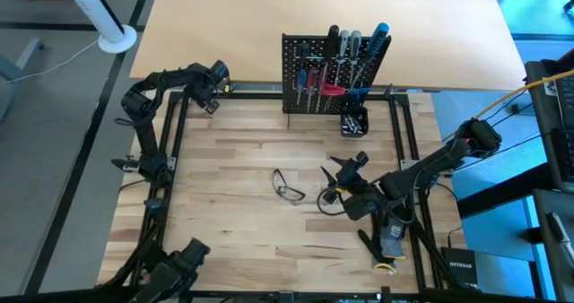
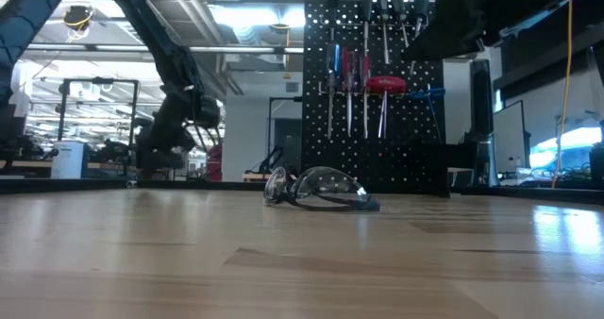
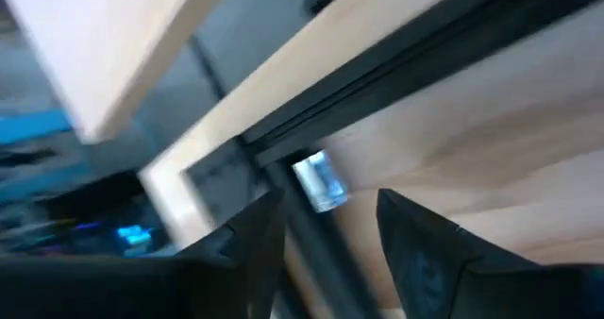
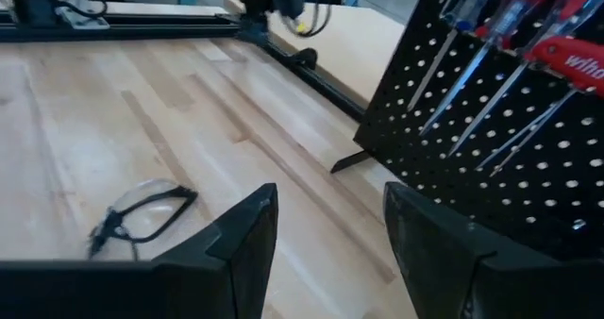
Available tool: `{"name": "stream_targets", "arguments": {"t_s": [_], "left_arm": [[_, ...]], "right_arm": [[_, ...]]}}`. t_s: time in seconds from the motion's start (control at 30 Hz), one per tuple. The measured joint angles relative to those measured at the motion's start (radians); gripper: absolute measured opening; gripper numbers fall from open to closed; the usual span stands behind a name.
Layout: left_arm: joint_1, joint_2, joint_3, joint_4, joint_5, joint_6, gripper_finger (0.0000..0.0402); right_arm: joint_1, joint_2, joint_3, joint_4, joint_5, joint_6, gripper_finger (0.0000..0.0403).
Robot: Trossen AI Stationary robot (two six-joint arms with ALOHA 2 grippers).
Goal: Hang tools onto peg board
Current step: Put the silver socket in the black bin on the peg board
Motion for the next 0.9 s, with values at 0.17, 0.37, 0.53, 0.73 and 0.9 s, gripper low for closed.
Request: {"name": "stream_targets", "arguments": {"t_s": [0.17,0.37,0.53,0.73,0.9], "left_arm": [[-0.011,0.040,0.000,-0.073,-0.150,0.041,0.0143],[-0.004,0.071,0.000,-0.025,-0.192,0.051,0.0091],[0.003,0.098,0.000,-0.007,-0.241,0.062,0.0049],[0.005,0.120,0.000,0.033,-0.262,0.070,0.0013],[0.005,0.121,0.000,0.035,-0.191,0.065,0.0001]], "right_arm": [[-0.034,-0.001,0.000,-0.001,-0.012,-0.005,0.0195],[-0.053,-0.001,0.000,-0.003,-0.046,-0.006,0.0195],[-0.051,-0.001,0.000,-0.002,-0.057,-0.008,0.0195],[-0.051,-0.001,0.000,-0.003,-0.084,-0.008,0.0195],[-0.051,0.000,0.000,-0.007,-0.090,-0.008,0.0195]]}}
